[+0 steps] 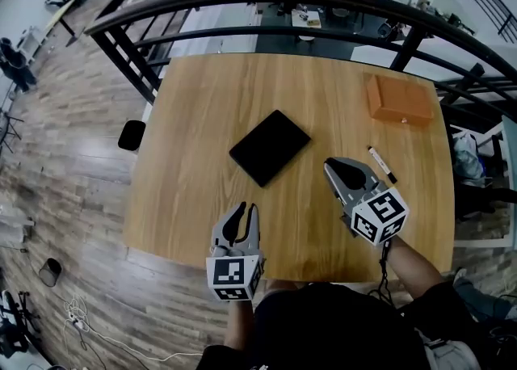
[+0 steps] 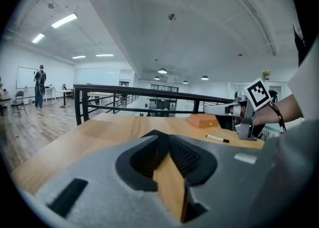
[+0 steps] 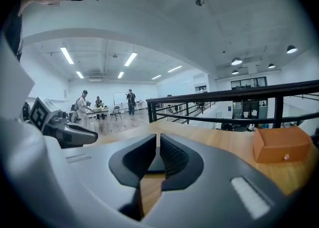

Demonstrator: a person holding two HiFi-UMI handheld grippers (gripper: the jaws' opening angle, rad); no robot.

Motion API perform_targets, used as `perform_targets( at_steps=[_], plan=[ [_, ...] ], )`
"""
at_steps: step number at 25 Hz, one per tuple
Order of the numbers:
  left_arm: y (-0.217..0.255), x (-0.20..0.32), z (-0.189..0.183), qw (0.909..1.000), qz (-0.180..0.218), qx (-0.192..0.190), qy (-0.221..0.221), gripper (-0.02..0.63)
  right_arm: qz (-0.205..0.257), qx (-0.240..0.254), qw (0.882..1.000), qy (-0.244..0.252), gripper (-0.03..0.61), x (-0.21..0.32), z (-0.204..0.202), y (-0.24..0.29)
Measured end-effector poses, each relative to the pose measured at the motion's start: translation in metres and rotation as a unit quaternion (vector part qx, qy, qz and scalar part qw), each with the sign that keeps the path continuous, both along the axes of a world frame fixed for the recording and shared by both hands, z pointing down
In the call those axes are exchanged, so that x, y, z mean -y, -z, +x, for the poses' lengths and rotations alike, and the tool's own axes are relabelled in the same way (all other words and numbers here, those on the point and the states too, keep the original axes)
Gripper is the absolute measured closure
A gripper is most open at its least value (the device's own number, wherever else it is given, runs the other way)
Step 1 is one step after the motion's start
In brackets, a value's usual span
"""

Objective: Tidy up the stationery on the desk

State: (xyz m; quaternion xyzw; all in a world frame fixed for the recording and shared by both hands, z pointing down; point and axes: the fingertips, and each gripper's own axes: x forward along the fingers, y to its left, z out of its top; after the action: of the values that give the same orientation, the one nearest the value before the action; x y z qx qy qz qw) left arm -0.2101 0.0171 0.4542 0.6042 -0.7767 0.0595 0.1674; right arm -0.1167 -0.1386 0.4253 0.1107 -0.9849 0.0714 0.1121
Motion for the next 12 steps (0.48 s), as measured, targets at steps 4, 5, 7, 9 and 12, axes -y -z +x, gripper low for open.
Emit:
perform_targets(
  at_steps=[4,5,7,9,12],
  plan=[
    [-0.018,0.009,-0.011,0.9998,-0.014,-0.015,0.002,0.531,-0.004,-0.024,1.0,0.005,0.53,0.016,-0.018,-0.019],
    [-0.023,0.01,-0.014,0.9996,-0.018,-0.02,0.002,0.525,-0.005,-0.031,0.999,0.006,0.528,0.019,-0.022,-0.024],
    [-0.033,0.015,-0.018,0.9993,-0.024,-0.029,0.003,0.52,-0.006,-0.045,0.999,0.009,0.525,0.026,-0.03,-0.036],
    [-0.042,0.02,-0.022,0.9989,-0.03,-0.035,0.003,0.515,-0.007,-0.057,0.998,0.01,0.517,0.033,-0.038,-0.046],
    [-0.054,0.027,-0.027,0.9982,-0.042,-0.044,0.004,0.508,-0.012,-0.073,0.997,0.011,0.511,0.042,-0.046,-0.06]
  ],
)
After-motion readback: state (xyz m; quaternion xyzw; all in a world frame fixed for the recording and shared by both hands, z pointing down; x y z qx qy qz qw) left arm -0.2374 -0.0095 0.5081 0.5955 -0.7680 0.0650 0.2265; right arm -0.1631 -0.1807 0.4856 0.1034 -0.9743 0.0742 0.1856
